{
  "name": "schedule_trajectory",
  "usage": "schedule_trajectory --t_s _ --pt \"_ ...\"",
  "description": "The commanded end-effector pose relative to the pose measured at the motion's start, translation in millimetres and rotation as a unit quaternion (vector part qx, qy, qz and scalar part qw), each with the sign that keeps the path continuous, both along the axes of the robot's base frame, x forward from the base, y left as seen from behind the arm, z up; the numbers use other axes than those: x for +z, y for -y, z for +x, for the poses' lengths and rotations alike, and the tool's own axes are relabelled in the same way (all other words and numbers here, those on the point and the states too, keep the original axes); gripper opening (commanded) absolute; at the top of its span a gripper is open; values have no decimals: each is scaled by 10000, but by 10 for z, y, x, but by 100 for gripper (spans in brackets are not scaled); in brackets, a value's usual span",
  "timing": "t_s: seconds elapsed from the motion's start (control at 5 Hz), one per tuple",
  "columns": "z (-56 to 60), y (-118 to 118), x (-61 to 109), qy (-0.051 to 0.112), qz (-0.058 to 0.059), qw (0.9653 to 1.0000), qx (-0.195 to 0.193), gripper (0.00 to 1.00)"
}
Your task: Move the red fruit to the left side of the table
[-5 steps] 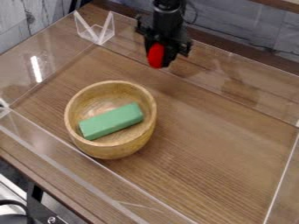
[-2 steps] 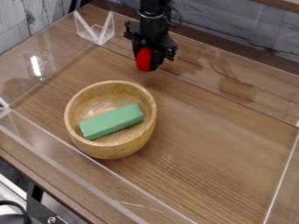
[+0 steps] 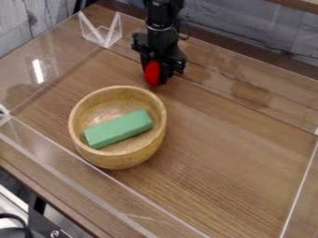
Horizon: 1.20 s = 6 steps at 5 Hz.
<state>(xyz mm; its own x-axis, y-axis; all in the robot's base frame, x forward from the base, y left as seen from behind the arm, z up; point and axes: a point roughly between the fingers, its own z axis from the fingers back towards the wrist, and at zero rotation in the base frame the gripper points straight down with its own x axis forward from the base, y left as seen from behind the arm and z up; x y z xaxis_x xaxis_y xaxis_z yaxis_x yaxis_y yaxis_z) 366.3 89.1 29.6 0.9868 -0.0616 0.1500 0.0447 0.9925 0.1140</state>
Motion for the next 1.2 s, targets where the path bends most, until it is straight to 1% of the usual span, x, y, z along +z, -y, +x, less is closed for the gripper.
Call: schedule_trajectory --t_s 0.0,0.2,0.4,0.6,0.8,1.0 --pt "67 50 188 294 -39 9995 -66 0" --pt "73 121 312 332 -122 9992 160 0" --pt "108 186 434 374 -193 9984 364 0" --pt "132 249 588 419 -236 9981 389 0" --pt "115 251 616 412 -228 9980 414 0" --pt "114 -49 625 375 -194 9990 129 0"
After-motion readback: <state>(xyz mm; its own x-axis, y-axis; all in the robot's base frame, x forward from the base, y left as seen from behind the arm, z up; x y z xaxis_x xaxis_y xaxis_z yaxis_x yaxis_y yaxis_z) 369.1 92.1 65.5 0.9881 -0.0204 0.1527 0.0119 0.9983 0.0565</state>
